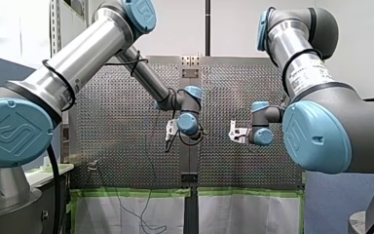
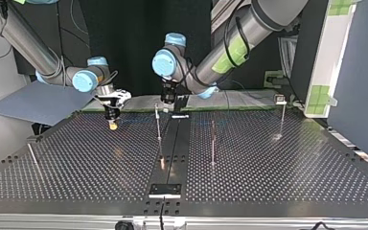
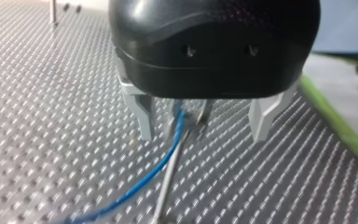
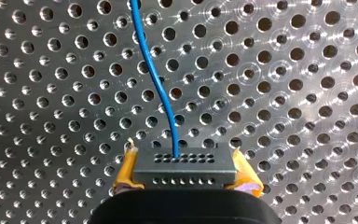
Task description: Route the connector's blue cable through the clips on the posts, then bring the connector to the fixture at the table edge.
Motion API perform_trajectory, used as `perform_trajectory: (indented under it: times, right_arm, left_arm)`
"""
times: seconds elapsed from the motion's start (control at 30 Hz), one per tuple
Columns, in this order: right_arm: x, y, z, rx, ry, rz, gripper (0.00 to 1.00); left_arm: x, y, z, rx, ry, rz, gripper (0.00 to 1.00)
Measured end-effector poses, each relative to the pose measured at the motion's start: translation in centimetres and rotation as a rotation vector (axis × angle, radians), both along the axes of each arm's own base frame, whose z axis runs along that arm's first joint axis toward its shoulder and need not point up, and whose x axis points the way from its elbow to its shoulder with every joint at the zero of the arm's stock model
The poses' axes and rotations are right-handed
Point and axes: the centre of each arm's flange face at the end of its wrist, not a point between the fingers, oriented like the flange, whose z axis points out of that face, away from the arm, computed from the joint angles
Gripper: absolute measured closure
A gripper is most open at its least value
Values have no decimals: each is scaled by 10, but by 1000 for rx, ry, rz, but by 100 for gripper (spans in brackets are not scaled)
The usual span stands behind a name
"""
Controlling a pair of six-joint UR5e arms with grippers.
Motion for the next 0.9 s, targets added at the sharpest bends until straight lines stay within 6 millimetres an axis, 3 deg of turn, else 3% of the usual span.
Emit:
perform_trajectory:
  times: [0.4, 0.9]
  right_arm:
    - [0, 1, -1, 10, 4, 0, 100]
    - [1, 2, -1, 12, 3, 2, 100]
  left_arm:
    - [-42, -25, -8, 0, 21, -53, 0]
    - [-41, -22, -11, -60, 8, -25, 0]
